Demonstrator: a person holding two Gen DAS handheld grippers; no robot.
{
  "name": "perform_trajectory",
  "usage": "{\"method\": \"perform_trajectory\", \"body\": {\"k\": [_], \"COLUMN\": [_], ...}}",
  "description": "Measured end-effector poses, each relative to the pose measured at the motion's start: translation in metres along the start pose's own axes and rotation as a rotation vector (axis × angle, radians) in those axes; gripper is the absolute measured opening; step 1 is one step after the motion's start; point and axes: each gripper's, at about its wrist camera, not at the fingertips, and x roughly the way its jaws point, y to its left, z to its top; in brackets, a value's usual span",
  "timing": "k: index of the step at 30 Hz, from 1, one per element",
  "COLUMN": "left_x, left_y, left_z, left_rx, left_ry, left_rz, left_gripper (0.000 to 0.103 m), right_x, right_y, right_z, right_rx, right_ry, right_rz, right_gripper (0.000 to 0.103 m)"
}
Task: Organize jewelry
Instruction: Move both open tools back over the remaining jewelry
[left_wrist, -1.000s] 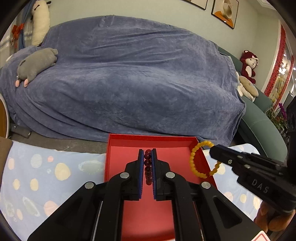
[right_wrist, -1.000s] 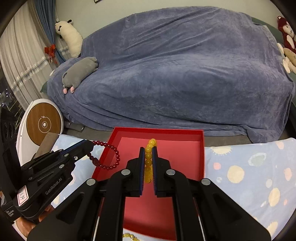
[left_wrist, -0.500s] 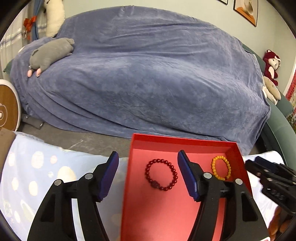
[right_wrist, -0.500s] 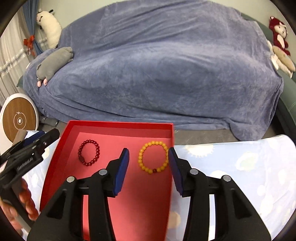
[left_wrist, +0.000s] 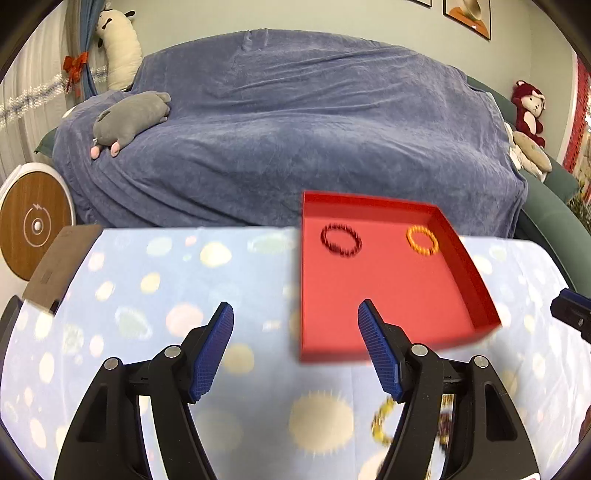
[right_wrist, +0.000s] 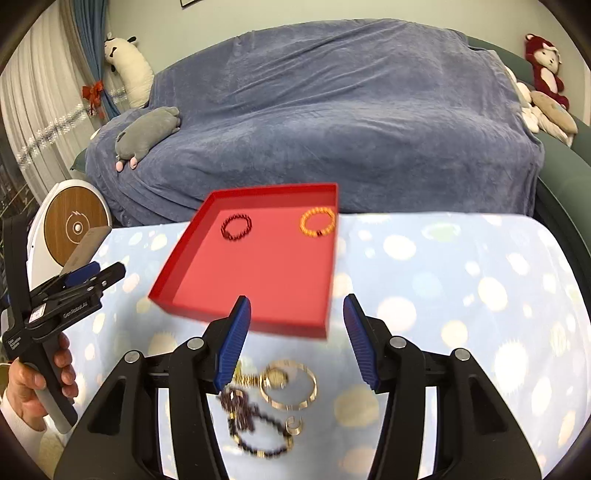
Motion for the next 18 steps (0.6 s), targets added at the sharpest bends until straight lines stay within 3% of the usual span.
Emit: {"method": "perform_trajectory", "body": {"k": [8,13,18], "left_x": [-0.024,-0.021,-0.012], "left_y": [-0.007,-0.013,-0.017], "left_z": [-0.067,-0.095,-0.107], "left_rx": [-0.012,-0.044,-0.016], "left_ry": [0.077,0.115,0.143], "left_rz": [-0.019,-0.04,-0.048], "left_gripper": [0.066,0.066,0.066], "right_x": [-0.017,-0.009,0.011], "right_y": [-0.013,0.0,0.022], "right_z": [-0.064,-0.089,-0.108], "right_rx": [0.099,0.072,-0.016], "right_ry": [0.057,0.084,0.14], "right_rz": [0.007,0.018,0.03], "right_gripper": [0.05,0.05,0.049]}}
